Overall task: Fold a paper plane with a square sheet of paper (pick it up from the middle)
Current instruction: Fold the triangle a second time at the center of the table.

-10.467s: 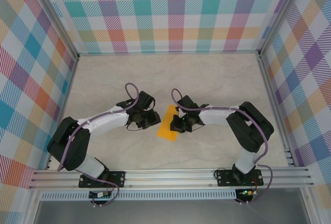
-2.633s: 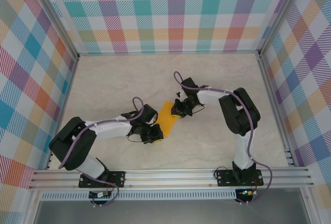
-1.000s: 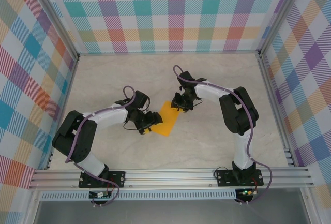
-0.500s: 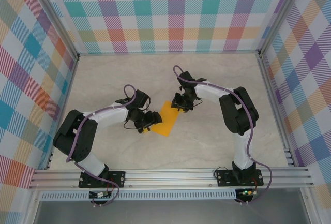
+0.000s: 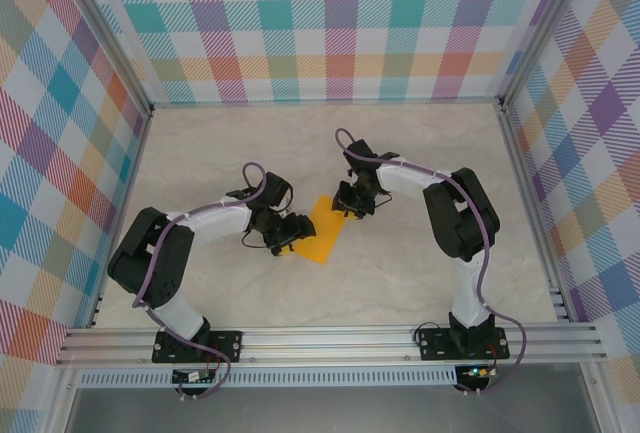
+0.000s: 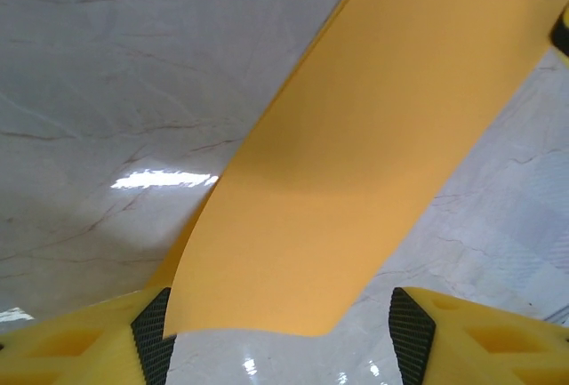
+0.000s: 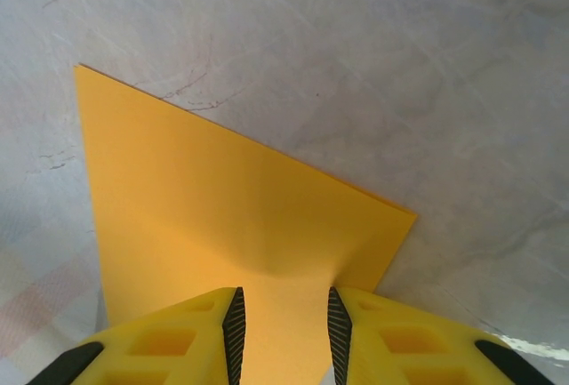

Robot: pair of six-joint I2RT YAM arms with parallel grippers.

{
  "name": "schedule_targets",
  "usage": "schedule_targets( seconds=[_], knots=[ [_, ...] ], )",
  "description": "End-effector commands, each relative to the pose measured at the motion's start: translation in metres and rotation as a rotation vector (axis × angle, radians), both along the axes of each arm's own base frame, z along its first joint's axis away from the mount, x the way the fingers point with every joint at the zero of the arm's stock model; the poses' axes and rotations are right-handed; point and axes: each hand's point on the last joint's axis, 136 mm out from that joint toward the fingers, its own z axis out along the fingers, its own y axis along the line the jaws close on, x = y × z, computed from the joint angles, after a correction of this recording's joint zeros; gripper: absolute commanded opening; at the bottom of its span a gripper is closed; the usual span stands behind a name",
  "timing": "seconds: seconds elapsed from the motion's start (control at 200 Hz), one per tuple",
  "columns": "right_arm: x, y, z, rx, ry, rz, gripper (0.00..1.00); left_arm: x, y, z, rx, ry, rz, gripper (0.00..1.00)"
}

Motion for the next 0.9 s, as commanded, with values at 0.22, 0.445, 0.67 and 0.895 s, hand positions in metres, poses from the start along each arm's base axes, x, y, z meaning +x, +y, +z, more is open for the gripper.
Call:
schedule_targets(
  seconds=[0.22,0.445,0.67,0.895],
  knots=[
    [-0.005,-0.004,-0.008,-0.03,0.023,-0.008,0.32,0.01,-0.019,0.024,-0.118,-0.032,-0.04,0.61],
    [-0.003,-0.003,-0.006,-0.023,0.017,-0.005,0.31,0.016,-0.036,0.04,-0.204,-0.061,-0.066,0.6],
    [-0.005,-0.005,-0.008,-0.019,0.026,0.002,0.3,0.03,-0.054,0.042,-0.239,-0.085,-0.084,0.6],
    [-0.004,-0.001,0.007,0.054,0.006,0.01,0.29,0.041,-0.066,0.033,-0.244,-0.084,-0.076,0.61]
  ],
)
